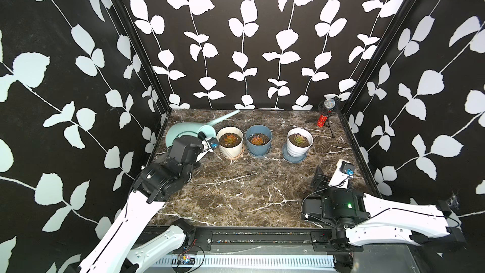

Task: Water the succulent around the soil edge
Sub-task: Water the soil of the potted plant with water.

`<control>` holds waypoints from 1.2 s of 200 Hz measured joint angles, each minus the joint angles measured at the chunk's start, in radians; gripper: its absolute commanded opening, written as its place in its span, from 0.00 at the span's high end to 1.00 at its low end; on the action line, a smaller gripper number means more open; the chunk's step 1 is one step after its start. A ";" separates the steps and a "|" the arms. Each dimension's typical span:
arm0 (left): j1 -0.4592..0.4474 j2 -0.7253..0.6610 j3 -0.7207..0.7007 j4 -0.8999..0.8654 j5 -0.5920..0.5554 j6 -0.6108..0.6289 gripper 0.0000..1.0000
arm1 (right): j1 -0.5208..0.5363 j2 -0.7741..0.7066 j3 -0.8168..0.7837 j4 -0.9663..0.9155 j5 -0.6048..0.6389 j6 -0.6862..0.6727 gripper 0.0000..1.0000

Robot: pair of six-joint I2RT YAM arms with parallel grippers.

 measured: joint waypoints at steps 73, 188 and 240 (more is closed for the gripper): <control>0.000 -0.064 -0.087 -0.008 -0.109 0.136 1.00 | -0.024 0.042 0.000 0.000 0.023 -0.045 0.24; 0.000 -0.011 -0.128 0.001 -0.152 0.183 1.00 | -0.053 0.088 0.000 0.000 0.050 -0.174 0.24; 0.000 0.046 -0.128 0.007 -0.188 0.182 1.00 | -0.056 0.098 0.000 0.000 0.065 -0.220 0.24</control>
